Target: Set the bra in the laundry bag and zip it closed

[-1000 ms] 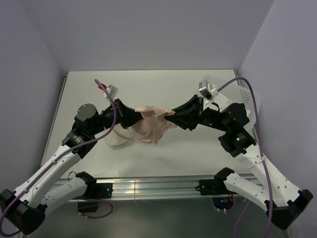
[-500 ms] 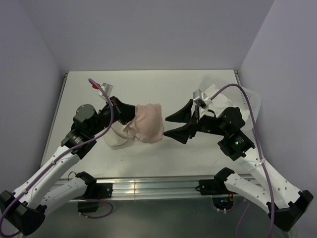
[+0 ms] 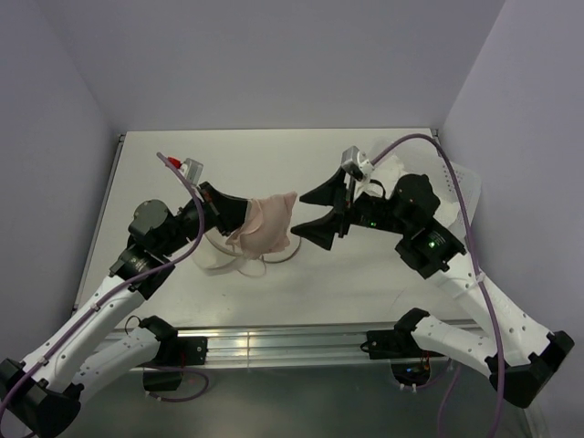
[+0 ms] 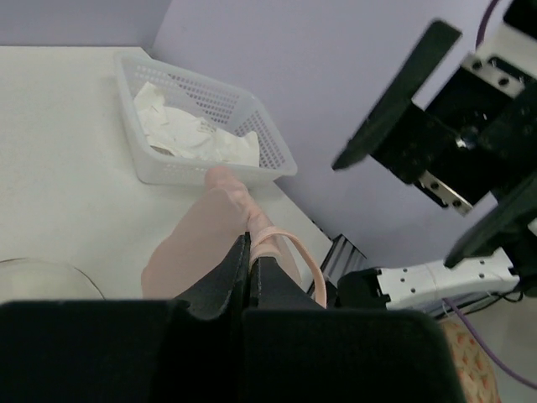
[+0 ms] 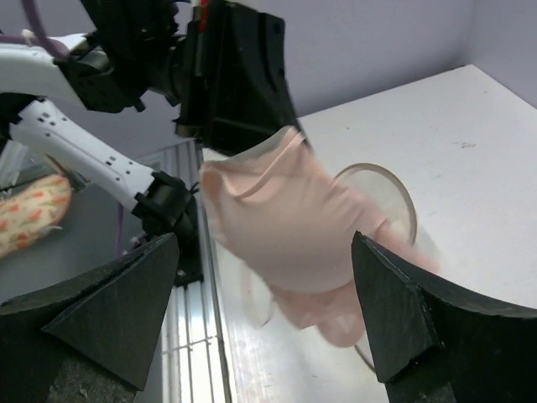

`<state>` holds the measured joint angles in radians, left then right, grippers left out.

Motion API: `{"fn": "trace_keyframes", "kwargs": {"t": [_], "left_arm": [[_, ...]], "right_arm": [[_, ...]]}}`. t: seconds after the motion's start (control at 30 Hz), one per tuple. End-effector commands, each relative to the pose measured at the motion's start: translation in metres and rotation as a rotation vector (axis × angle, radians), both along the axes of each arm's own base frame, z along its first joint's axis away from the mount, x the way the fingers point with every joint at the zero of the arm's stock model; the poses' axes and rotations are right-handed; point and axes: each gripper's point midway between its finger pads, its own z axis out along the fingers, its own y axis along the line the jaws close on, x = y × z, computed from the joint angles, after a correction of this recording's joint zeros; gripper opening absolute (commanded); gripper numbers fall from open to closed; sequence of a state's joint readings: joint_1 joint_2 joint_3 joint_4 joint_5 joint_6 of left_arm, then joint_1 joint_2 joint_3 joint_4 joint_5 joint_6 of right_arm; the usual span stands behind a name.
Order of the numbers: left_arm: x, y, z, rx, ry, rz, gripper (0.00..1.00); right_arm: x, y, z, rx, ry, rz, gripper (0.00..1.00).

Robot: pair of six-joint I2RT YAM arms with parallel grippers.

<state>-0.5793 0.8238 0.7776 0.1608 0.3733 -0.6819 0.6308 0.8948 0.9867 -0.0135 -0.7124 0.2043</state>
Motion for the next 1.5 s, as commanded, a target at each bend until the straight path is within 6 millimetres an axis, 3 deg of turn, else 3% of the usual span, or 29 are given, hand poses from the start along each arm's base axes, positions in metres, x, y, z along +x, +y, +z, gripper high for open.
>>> {"fn": "trace_keyframes", "kwargs": {"t": [0.0,0.13,0.33,0.77,0.9,1.07,1.1,1.17,1.2,1.27,1.33,1.37,1.43,1.47], "left_arm": [[-0.019,-0.004,0.017,-0.033,-0.096,-0.094,0.0],[-0.041,-0.014,0.019,-0.063,-0.108,-0.237,0.0],[-0.046,-0.016,0.021,-0.056,-0.125,-0.274,0.0],[-0.05,-0.018,0.023,-0.026,-0.135,-0.298,0.0],[-0.048,-0.016,0.024,-0.018,-0.138,-0.284,0.0],[-0.045,-0.016,0.024,-0.007,-0.137,-0.265,0.0],[-0.045,-0.015,0.024,-0.009,-0.138,-0.264,0.0],[-0.044,-0.014,0.025,-0.007,-0.142,-0.251,0.0],[-0.042,-0.013,0.024,-0.003,-0.142,-0.241,0.0],[-0.041,-0.013,0.024,0.005,-0.14,-0.233,0.0],[-0.04,-0.011,0.026,0.006,-0.144,-0.221,0.17],[-0.037,-0.009,0.025,0.018,-0.137,-0.195,0.37],[-0.031,-0.004,0.033,0.035,-0.146,-0.142,0.53],[-0.026,0.0,0.025,0.08,-0.119,-0.11,0.62]], "right_arm": [[0.013,0.007,0.006,-0.073,-0.065,0.006,0.91],[0.027,0.022,-0.008,-0.191,-0.083,0.082,0.92],[0.002,0.029,-0.023,-0.203,-0.067,0.261,0.98],[-0.018,0.044,-0.043,-0.167,-0.002,0.416,0.99],[-0.022,0.046,-0.048,-0.163,0.024,0.425,0.91],[-0.019,0.047,-0.044,-0.124,0.031,0.391,0.74],[-0.019,0.048,-0.047,-0.126,0.052,0.386,0.62],[-0.018,0.048,-0.049,-0.131,0.062,0.377,0.53],[-0.017,0.048,-0.051,-0.132,0.071,0.374,0.42],[-0.015,0.049,-0.052,-0.127,0.075,0.366,0.31],[-0.015,0.049,-0.052,-0.125,0.086,0.361,0.18],[-0.014,0.049,-0.051,-0.122,0.087,0.351,0.15],[-0.015,0.048,-0.05,-0.117,0.092,0.341,0.08],[-0.014,0.048,-0.046,-0.101,0.075,0.338,0.06]]}}
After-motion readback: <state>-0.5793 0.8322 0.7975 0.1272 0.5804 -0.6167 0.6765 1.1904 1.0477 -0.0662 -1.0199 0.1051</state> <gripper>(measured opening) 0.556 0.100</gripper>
